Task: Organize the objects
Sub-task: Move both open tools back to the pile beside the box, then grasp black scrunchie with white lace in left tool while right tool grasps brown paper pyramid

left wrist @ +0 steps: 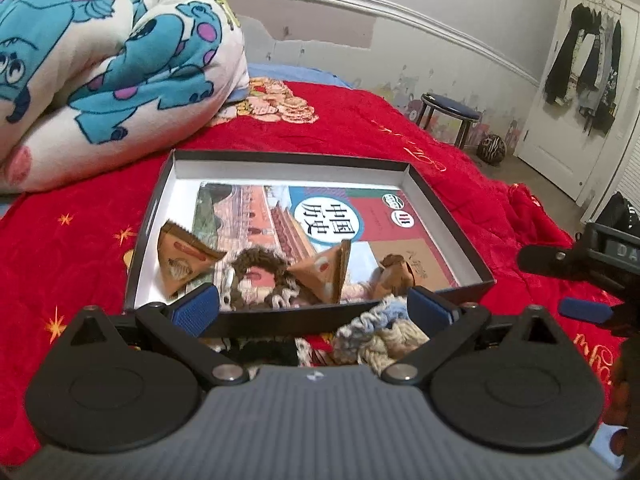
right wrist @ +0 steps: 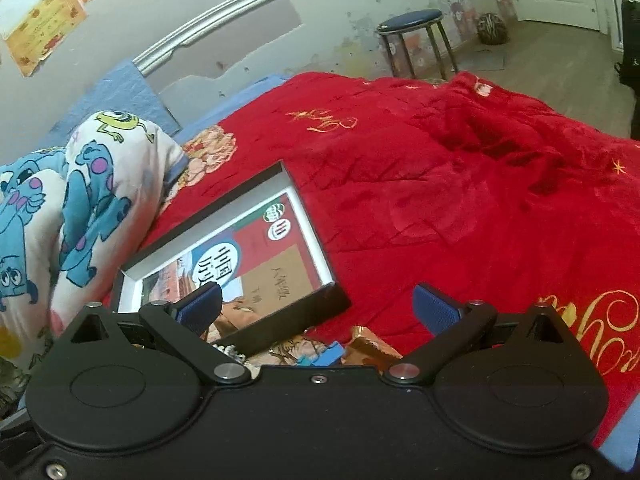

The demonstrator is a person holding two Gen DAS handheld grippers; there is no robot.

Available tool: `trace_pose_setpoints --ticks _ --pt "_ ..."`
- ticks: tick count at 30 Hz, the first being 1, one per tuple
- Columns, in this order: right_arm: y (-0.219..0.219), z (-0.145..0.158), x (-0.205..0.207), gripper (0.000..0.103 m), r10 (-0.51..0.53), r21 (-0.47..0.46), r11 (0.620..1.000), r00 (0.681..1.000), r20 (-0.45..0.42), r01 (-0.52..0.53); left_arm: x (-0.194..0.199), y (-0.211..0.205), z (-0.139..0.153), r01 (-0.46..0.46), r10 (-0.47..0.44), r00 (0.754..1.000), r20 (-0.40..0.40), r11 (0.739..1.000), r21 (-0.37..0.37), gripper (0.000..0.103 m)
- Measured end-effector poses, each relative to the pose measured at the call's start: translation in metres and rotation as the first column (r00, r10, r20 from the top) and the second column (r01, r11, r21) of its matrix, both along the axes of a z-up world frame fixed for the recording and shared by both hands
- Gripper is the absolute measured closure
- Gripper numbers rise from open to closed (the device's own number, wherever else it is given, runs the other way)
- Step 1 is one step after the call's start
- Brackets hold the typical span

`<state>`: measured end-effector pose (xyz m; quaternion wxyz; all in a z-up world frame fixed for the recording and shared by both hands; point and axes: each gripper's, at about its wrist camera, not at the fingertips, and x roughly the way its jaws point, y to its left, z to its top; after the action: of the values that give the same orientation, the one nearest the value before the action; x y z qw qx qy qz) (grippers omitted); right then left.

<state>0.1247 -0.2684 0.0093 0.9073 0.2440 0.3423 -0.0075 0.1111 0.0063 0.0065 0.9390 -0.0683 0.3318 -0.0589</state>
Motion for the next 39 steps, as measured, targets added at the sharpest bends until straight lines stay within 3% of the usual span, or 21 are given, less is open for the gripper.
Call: trace_pose_setpoints --ticks 3,6,11,16,27,33,39 --pt "0.004 -0.002 0.001 0.001 0.017 -0.002 1.000 1.000 -0.002 -0.017 -0.008 -0.006 -0.002 0.030 -0.030 0.999 -0.021 1.000 -0.003 0.000" --pt "0.007 0.000 0.001 0.002 0.024 -0.050 0.998 1.000 0.001 -0.024 -0.018 -0.012 -0.004 0.053 -0.052 0.998 -0.033 0.998 0.044 0.000" --pt "0.014 -0.013 0.003 0.007 -0.021 -0.086 0.996 0.998 -0.053 0.017 -0.033 0.002 -0.019 -0.009 0.009 0.998 -0.066 1.000 -0.007 0.000" --pt "0.025 -0.027 -0.003 0.009 -0.019 -0.082 0.997 0.995 -0.101 0.010 -0.028 0.003 -0.027 -0.070 0.073 0.997 -0.025 0.990 0.122 0.000" --pt "0.026 -0.041 -0.004 0.018 -0.061 -0.147 0.988 0.986 -0.155 0.038 -0.015 -0.004 -0.046 -0.059 0.066 0.996 -0.065 0.992 0.110 0.011" --pt "0.020 -0.049 -0.001 0.021 -0.079 -0.125 0.991 0.981 -0.178 0.058 -0.002 0.008 -0.062 -0.063 0.067 0.987 -0.144 0.997 0.037 0.034" --pt "0.024 -0.054 0.002 0.023 -0.107 -0.151 0.985 0.980 -0.170 0.081 -0.003 0.008 -0.064 -0.071 0.077 0.991 -0.113 0.996 0.056 0.066"
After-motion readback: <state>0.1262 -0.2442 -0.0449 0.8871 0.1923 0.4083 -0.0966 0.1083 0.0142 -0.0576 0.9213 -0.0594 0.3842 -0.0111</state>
